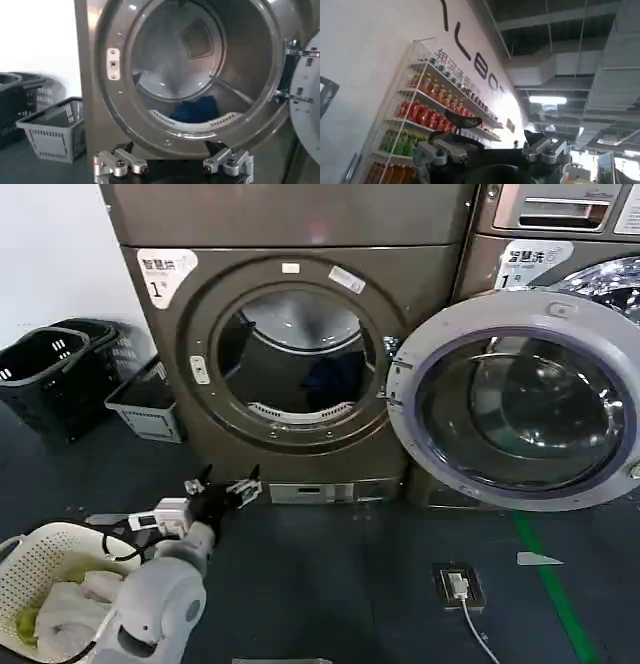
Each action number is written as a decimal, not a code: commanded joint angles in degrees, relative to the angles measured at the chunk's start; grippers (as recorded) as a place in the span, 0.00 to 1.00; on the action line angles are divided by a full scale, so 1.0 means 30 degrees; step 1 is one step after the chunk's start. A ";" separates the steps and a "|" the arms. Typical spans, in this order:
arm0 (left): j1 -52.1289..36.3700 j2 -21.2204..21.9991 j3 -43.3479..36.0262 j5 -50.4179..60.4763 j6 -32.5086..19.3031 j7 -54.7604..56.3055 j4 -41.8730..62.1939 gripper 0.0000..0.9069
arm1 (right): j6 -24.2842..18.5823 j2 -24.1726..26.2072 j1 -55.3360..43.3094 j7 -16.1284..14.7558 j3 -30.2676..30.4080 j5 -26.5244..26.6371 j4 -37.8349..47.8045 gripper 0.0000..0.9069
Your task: Grasp the clothes from the dryer.
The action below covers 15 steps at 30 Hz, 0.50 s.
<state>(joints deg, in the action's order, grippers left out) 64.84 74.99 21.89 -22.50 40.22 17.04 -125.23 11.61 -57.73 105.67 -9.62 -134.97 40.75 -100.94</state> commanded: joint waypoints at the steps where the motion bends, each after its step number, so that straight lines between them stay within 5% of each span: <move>1: 0.0015 -0.0009 -0.0018 0.0002 0.0018 -0.0011 -0.0019 1.00 | -0.0032 0.0002 -0.0003 -0.0031 -0.0002 0.0011 0.0008 1.00; 15: -0.0026 0.0132 -0.0268 0.0143 0.0025 -0.0132 0.0129 1.00 | -0.0447 -0.0077 -0.0134 -0.0106 0.0087 0.0015 0.0125 1.00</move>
<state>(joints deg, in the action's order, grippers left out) 64.77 75.42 21.03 -22.09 40.28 16.66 -124.89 10.63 -57.94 105.16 -9.82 -134.73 40.84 -100.55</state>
